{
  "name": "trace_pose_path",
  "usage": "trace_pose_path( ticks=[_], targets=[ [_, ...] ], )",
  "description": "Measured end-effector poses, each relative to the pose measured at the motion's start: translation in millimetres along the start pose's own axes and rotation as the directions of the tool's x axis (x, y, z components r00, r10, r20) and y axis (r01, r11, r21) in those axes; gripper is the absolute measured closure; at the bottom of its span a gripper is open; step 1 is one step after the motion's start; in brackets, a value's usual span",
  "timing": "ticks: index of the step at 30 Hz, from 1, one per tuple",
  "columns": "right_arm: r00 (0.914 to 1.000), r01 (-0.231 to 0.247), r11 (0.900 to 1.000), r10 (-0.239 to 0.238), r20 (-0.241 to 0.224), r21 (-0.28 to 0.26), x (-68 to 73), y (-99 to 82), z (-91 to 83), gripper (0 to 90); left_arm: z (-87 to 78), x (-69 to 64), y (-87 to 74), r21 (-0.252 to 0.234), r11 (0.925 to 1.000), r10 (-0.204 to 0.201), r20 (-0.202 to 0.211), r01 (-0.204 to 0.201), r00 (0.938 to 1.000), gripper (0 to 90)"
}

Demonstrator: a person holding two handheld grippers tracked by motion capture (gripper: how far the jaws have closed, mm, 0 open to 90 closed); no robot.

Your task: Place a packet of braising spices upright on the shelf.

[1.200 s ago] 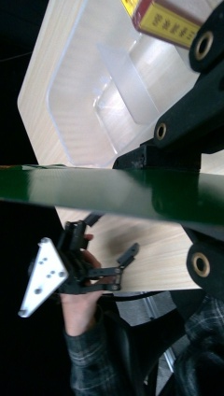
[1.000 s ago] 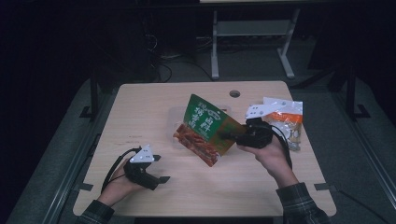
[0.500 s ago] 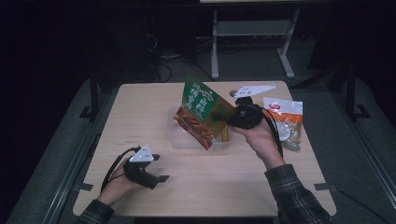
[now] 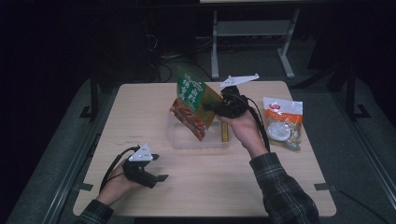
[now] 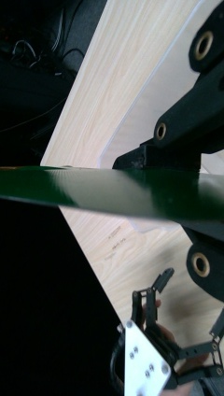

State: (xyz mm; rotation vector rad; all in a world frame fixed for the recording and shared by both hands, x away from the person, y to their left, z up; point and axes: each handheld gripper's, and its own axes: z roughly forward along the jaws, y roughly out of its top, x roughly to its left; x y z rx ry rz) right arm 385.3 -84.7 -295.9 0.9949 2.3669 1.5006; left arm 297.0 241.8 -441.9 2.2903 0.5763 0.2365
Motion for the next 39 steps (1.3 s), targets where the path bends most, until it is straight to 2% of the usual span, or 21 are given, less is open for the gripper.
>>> trace_pose_path(
  ticks=[4,8,14,19,22,34,39],
  targets=[
    [0.9997,0.006,0.9999,-0.006,0.022,0.008,1.7,0.5,6.4,90.0,0.2,-0.2,0.0,-0.009,0.9997,-0.021,0.002,0.021,0.9998,14.6],
    [0.9996,-0.004,0.9999,0.004,0.026,0.011,0.9,0.6,12.4,90.0,0.7,-0.1,-0.1,0.01,0.9998,-0.015,0.002,0.015,0.9999,14.4],
    [0.9993,-0.016,0.9997,0.015,0.035,0.021,0.7,-0.9,21.6,90.0,1.6,-0.7,0.2,0.006,0.9998,-0.021,0.012,0.021,0.9997,13.6],
    [0.9985,-0.032,0.999,0.031,0.046,0.032,-0.4,-3.9,28.4,89.9,1.1,0.7,-0.3,0.018,0.9998,-0.01,0.014,0.01,0.9999,13.4],
    [0.9981,-0.037,0.9987,0.035,0.05,0.036,-2.1,-7.9,34.2,89.9,1.7,0.2,-0.9,0.009,1.0,0.0,0.014,0.0,0.9999,13.7],
    [0.9992,-0.02,0.9974,0.018,0.036,0.069,-3.6,-15.3,52.8,89.7,4.3,-0.1,-2.7,0.015,0.9997,0.019,0.04,-0.02,0.999,13.4],
    [0.9996,-0.015,0.9975,0.014,0.026,0.069,-2.2,-16.4,57.4,89.6,5.2,-1.2,-2.7,0.01,0.9999,0.01,0.051,-0.011,0.9986,13.1]
  ],
)
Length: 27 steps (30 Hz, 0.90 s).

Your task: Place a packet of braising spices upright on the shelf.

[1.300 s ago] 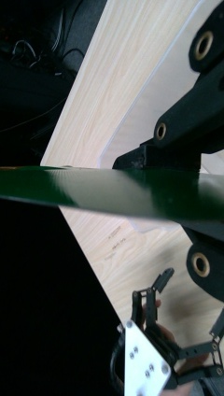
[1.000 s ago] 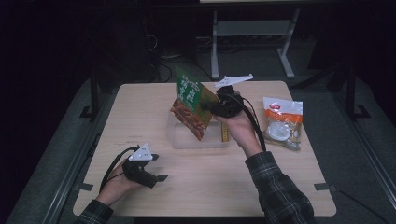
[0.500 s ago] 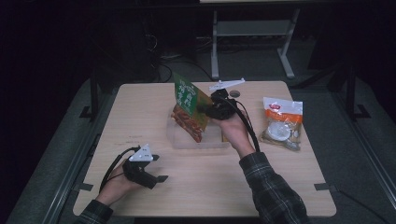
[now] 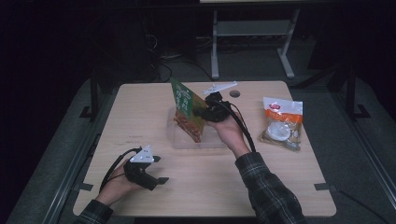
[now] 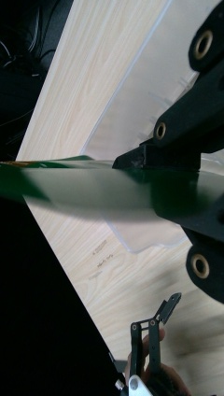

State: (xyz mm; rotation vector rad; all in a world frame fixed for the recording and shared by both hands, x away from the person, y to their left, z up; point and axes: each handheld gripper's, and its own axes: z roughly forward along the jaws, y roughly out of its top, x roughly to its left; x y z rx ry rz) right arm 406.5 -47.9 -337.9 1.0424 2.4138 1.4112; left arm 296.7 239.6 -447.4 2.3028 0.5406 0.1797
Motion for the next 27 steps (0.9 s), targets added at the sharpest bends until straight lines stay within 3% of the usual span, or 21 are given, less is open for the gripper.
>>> trace_pose_path(
  ticks=[14,18,27],
  targets=[
    [0.9981,0.023,0.9995,-0.022,-0.058,0.02,10.1,-2.3,15.1,88.1,0.3,-1.2,2.2,0.005,0.9998,-0.02,0.021,0.02,0.9996,12.7],
    [0.998,0.031,0.9993,-0.03,-0.056,0.021,12.2,-2.2,17.0,85.0,0.4,-0.9,2.4,0.009,0.9997,-0.023,0.024,0.023,0.9995,13.1],
    [0.9976,0.02,0.9995,-0.018,-0.067,0.024,13.6,-8.2,16.5,57.3,1.1,-1.0,2.5,0.012,0.9997,-0.024,0.03,0.023,0.9993,13.2]
  ],
)
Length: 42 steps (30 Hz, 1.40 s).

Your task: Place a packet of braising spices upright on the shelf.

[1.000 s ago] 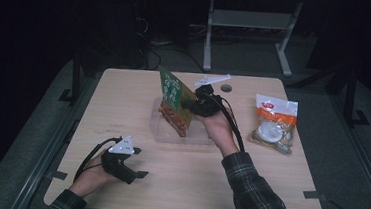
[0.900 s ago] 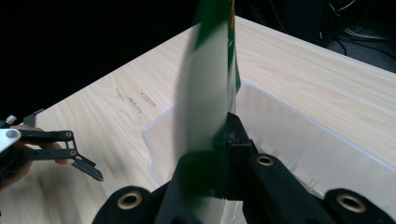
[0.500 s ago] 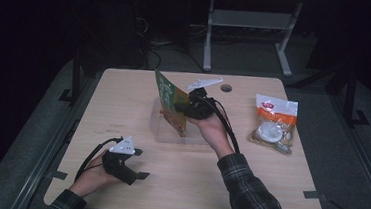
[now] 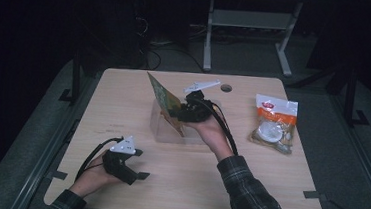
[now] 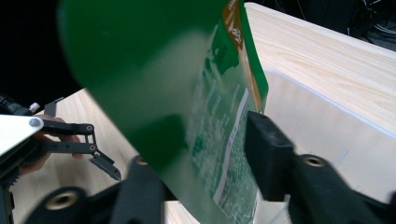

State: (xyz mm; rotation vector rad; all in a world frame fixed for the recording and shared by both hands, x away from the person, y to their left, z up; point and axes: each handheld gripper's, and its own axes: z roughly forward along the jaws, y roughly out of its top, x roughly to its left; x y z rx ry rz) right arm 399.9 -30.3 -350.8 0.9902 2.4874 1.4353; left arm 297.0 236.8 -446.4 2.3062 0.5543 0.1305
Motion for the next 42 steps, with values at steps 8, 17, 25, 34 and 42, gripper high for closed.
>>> trace_pose_path(
  ticks=[8,17,25,34,42],
  targets=[
    [0.9981,0.054,0.9985,-0.054,-0.03,0.002,9.4,-7.2,-4.2,37.6,-0.7,0.9,-0.1,-0.001,1.0,-0.005,-0.001,0.005,1.0,13.2],
    [0.9906,0.101,0.9948,-0.101,-0.092,-0.002,21.8,-18.8,-15.7,31.1,-1.1,0.9,0.0,0.001,1.0,-0.008,-0.002,0.008,1.0,13.1],
    [0.9867,0.129,0.9917,-0.128,-0.1,-0.003,25.4,-39.3,-30.3,29.3,-1.4,0.6,0.3,-0.013,0.9996,-0.027,0.003,0.027,0.9996,13.2],
    [0.9891,0.138,0.9902,-0.137,-0.054,0.02,18.3,-72.8,-45.6,29.6,-3.7,2.1,0.6,-0.031,0.9989,-0.036,0.004,0.036,0.9993,13.4],
    [0.992,0.126,0.9906,-0.126,-0.004,0.054,7.1,-104.8,-70.6,30.3,-3.2,1.1,-0.7,-0.022,0.9991,-0.036,-0.001,0.036,0.9994,13.5]
  ],
)
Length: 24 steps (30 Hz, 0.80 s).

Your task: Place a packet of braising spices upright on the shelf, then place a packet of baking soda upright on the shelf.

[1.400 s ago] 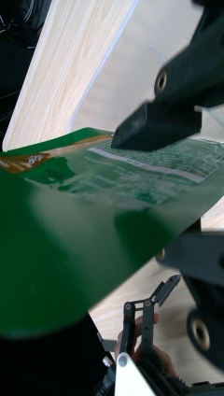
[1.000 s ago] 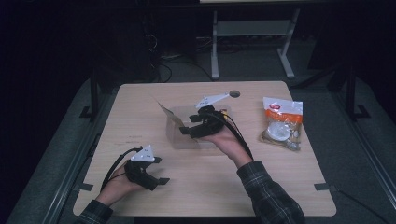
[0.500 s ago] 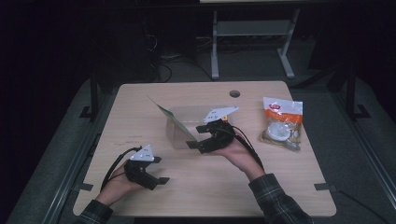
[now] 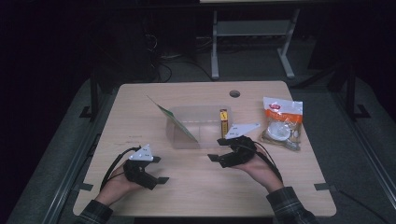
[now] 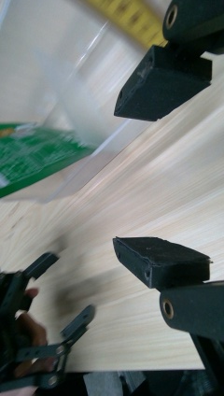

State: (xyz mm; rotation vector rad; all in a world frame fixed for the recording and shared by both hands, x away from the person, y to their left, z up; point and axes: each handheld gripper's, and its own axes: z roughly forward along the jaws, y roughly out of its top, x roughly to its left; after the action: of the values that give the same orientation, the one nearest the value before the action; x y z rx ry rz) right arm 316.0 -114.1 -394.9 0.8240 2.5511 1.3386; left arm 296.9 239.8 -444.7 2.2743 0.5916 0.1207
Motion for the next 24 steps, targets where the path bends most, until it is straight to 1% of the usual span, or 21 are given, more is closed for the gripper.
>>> trace_pose_path(
  ticks=[2,4,5,6,7,8,9,10,12,13,14,15,16,18,19,20,21,22,23,24],
  targets=[
    [0.9998,-0.011,0.9999,0.011,0.015,-0.001,-4.8,-7.2,-7.6,30.3,0.0,0.1,-0.3,-0.003,1.0,-0.002,-0.001,0.002,1.0,13.5],
    [0.9988,-0.023,0.9997,0.023,0.043,0.002,-10.6,-13.8,-15.8,30.2,-0.5,0.8,-0.8,0.0,1.0,0.003,-0.006,-0.003,1.0,13.5],
    [0.9981,-0.035,0.9994,0.035,0.051,0.002,-14.2,-16.7,-19.8,30.2,-1.0,1.0,-0.9,-0.001,1.0,0.001,-0.009,-0.001,1.0,13.4],
    [0.9972,-0.039,0.9992,0.038,0.065,0.005,-17.8,-19.3,-23.7,30.2,-1.3,0.4,-1.3,-0.007,0.9999,-0.01,-0.012,0.01,0.9999,13.5],
    [0.9959,-0.043,0.9991,0.042,0.08,0.006,-21.4,-21.6,-27.5,30.2,-1.9,0.9,-1.4,-0.004,1.0,-0.002,-0.02,0.002,0.9998,13.5],
    [0.9944,-0.051,0.9987,0.05,0.093,0.004,-25.6,-23.7,-31.2,30.2,-2.2,1.4,-1.5,-0.003,1.0,-0.003,-0.024,0.003,0.9997,13.5],
    [0.9944,-0.051,0.9987,0.05,0.093,0.004,-25.6,-23.7,-31.2,30.2,-2.2,1.4,-1.5,-0.003,1.0,-0.003,-0.024,0.003,0.9997,13.6],
    [0.9907,-0.067,0.9977,0.068,0.118,-0.008,-35.6,-28.1,-38.1,30.6,-2.5,2.0,-1.9,-0.001,0.9998,-0.02,-0.024,0.02,0.9995,13.5],
    [0.9844,-0.098,0.9951,0.099,0.146,-0.012,-47.5,-32.8,-44.6,31.8,-3.3,2.6,-1.9,0.004,1.0,-0.008,-0.042,0.008,0.9991,13.5],
    [0.9844,-0.098,0.9951,0.099,0.146,-0.012,-47.5,-32.8,-44.6,31.8,-3.3,2.6,-1.9,0.004,1.0,-0.008,-0.042,0.008,0.9991,13.5],
    [0.9806,-0.111,0.9938,0.111,0.161,-0.012,-53.8,-35.6,-47.4,32.8,-3.6,2.5,-2.1,0.01,0.9999,0.0,-0.045,0.001,0.999,13.5],
    [0.9721,-0.135,0.9908,0.135,0.192,-0.014,-66.8,-41.2,-52.4,37.2,-4.2,1.5,-2.6,0.034,0.9993,0.019,-0.053,-0.018,0.9984,13.5],
    [0.9682,-0.142,0.9898,0.142,0.206,-0.016,-73.9,-44.2,-54.5,38.8,-4.0,0.4,-3.1,0.034,0.9993,0.018,-0.055,-0.016,0.9983,13.6],
    [0.9548,-0.18,0.9837,0.176,0.24,-0.007,-85.5,-48.5,-58.9,45.0,-4.2,-0.6,-4.1,0.036,0.9993,0.013,-0.048,-0.012,0.9988,13.6],
    [0.9513,-0.177,0.9842,0.17,0.257,0.004,-91.5,-50.0,-60.8,47.4,-4.8,-0.4,-4.7,0.039,0.9991,0.021,-0.044,-0.019,0.9988,13.6],
    [0.9437,-0.188,0.9821,0.178,0.279,0.011,-96.3,-51.1,-62.8,49.7,-4.9,-1.1,-5.3,0.036,0.9992,0.02,-0.046,-0.019,0.9988,13.6],
    [0.9379,-0.192,0.9812,0.179,0.297,0.015,-101.7,-52.1,-64.7,53.2,-4.9,-2.2,-5.8,0.028,0.9995,0.012,-0.049,-0.011,0.9987,13.6],
    [0.9331,-0.202,0.9791,0.186,0.308,0.022,-106.9,-53.1,-66.3,55.7,-5.5,-2.6,-6.4,0.027,0.9996,0.013,-0.048,-0.012,0.9988,13.6],
    [0.9266,-0.206,0.9782,0.188,0.326,0.024,-112.5,-54.4,-67.7,59.4,-6.3,-3.6,-7.0,0.024,0.9997,0.009,-0.046,-0.008,0.9989,13.6],
    [0.9156,-0.23,0.9728,0.207,0.345,0.027,-117.3,-55.6,-68.7,64.4,-6.5,-4.2,-7.9,0.018,0.9998,0.009,-0.046,-0.009,0.9989,13.6]
  ],
)
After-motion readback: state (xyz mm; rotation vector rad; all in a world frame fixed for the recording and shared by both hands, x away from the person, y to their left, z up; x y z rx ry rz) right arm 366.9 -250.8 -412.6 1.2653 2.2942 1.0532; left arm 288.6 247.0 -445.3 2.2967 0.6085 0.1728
